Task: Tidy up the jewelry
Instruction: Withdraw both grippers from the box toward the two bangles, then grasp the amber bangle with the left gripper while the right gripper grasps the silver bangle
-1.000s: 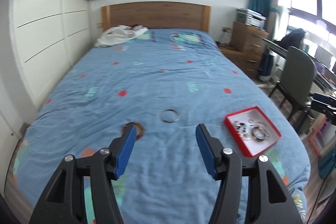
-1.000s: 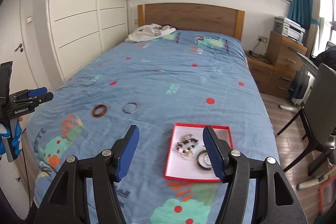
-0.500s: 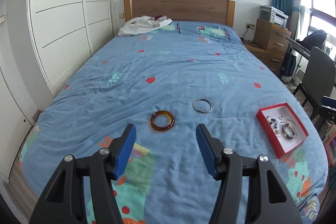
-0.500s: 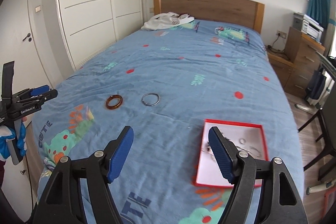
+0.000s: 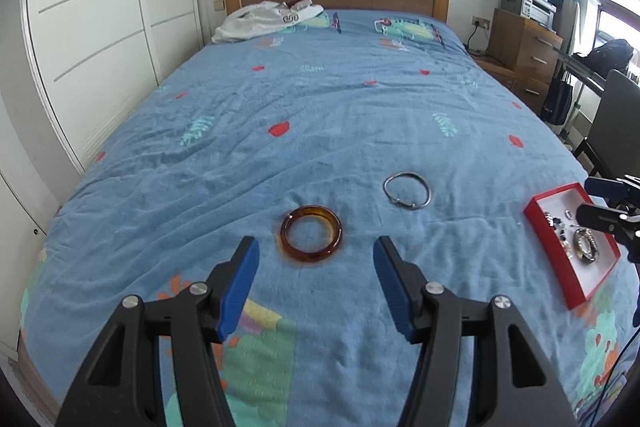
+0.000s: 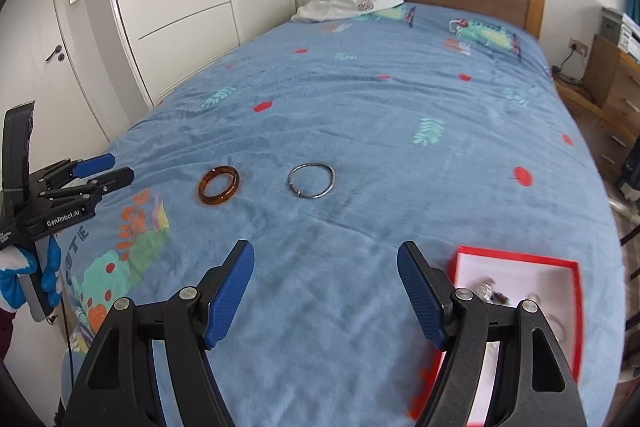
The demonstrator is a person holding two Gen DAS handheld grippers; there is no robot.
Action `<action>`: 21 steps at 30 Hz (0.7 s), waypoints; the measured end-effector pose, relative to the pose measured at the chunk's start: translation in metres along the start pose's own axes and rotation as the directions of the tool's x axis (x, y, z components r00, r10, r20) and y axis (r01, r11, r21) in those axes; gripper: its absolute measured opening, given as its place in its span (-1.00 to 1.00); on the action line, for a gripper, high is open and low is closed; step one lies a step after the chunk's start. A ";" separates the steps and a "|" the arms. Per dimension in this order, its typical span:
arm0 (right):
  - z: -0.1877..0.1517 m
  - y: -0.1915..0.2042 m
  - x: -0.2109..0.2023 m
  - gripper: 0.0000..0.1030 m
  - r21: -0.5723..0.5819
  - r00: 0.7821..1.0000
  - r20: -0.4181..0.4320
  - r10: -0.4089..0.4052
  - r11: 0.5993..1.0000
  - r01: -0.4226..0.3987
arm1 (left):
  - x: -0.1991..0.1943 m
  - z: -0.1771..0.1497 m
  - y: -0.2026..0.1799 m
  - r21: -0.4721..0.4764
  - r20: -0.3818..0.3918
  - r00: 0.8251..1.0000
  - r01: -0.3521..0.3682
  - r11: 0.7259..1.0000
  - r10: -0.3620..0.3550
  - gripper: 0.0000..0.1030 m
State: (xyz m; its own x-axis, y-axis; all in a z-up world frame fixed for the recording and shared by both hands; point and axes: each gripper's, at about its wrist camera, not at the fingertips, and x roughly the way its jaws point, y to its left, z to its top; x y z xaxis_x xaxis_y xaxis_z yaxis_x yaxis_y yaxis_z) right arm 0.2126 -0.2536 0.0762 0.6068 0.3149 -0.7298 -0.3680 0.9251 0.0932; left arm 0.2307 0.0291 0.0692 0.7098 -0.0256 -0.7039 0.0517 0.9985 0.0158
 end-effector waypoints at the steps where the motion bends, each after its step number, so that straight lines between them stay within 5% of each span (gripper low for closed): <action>1: 0.003 0.001 0.011 0.45 -0.003 1.000 -0.009 0.006 1.000 -0.006 | 0.007 0.001 0.001 -0.003 -0.006 1.000 0.004 1.000 -0.004 0.12; 21: 0.030 0.020 0.182 0.88 -0.063 0.985 -0.156 0.066 0.995 -0.077 | 0.133 -0.015 0.023 -0.071 -0.123 0.986 0.102 0.992 -0.111 0.39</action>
State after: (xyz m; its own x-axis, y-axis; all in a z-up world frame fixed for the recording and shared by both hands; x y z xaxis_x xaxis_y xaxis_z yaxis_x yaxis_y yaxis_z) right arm 0.3370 -0.1716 -0.0349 0.4635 0.3383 -0.8190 -0.4569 0.8832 0.1062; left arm 0.3163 0.0494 -0.0346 0.6080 -0.1298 -0.7833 0.0744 0.9915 -0.1066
